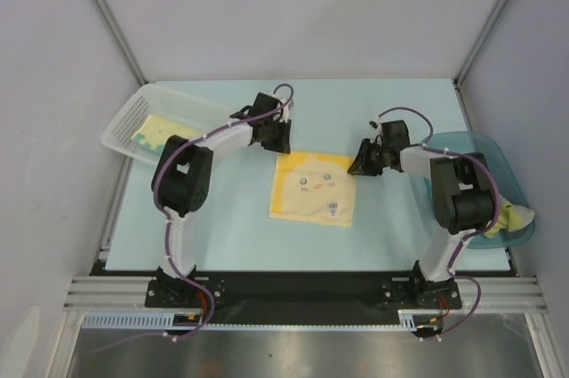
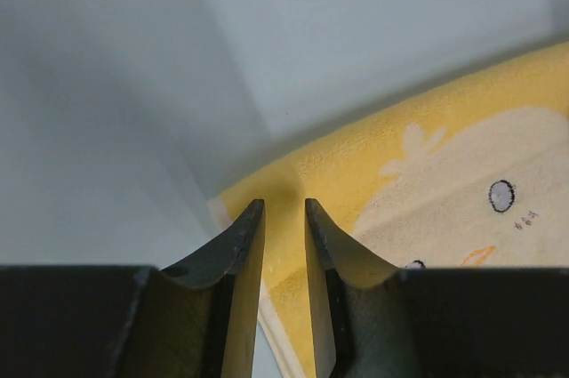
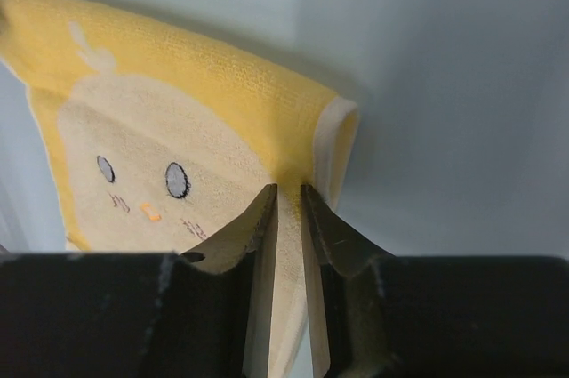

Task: Fold and stack the towels
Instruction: Fold the towel

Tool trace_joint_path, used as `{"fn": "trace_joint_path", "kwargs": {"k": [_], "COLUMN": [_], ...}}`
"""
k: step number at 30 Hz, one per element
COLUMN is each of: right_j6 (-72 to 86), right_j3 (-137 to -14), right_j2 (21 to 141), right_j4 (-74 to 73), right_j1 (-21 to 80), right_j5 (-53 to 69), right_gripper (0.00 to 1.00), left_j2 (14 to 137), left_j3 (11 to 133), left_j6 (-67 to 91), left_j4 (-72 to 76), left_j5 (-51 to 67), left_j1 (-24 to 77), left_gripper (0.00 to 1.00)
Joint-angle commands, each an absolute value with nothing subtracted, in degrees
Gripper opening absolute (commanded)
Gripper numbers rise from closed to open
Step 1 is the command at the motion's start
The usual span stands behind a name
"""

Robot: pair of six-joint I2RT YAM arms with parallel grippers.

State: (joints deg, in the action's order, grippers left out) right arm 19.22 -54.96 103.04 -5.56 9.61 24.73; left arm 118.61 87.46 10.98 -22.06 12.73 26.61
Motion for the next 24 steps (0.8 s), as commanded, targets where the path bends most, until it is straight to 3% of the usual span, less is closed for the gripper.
{"fn": "trace_joint_path", "kwargs": {"k": [1,9,14,17,24], "right_j6": [17.1,13.1,7.6,3.3,-4.2], "right_j3": [-57.3,-62.5,-67.6,-69.8,-74.8], "right_j2": [104.8,102.8,100.9,101.9,107.6], "right_j4": [-3.9,-11.0,-16.9,-18.2,-23.2], "right_j1": [9.1,8.9,8.7,8.0,7.6], "right_j5": [22.7,21.4,19.6,24.0,30.6], "right_gripper": [0.23,0.32,0.32,0.35,0.54], "left_j2": [120.4,121.6,119.5,119.2,123.6], "left_j3": [89.6,96.0,98.8,99.8,104.6], "left_j6": [9.1,6.4,-1.8,-5.3,-14.3], "left_j4": [-20.6,-24.8,-27.9,-28.7,-35.1], "left_j5": [14.4,13.8,12.2,19.1,26.0], "left_j1": [26.0,25.8,25.4,24.3,23.6], "left_gripper": [0.29,0.33,0.39,0.43,0.47]}}
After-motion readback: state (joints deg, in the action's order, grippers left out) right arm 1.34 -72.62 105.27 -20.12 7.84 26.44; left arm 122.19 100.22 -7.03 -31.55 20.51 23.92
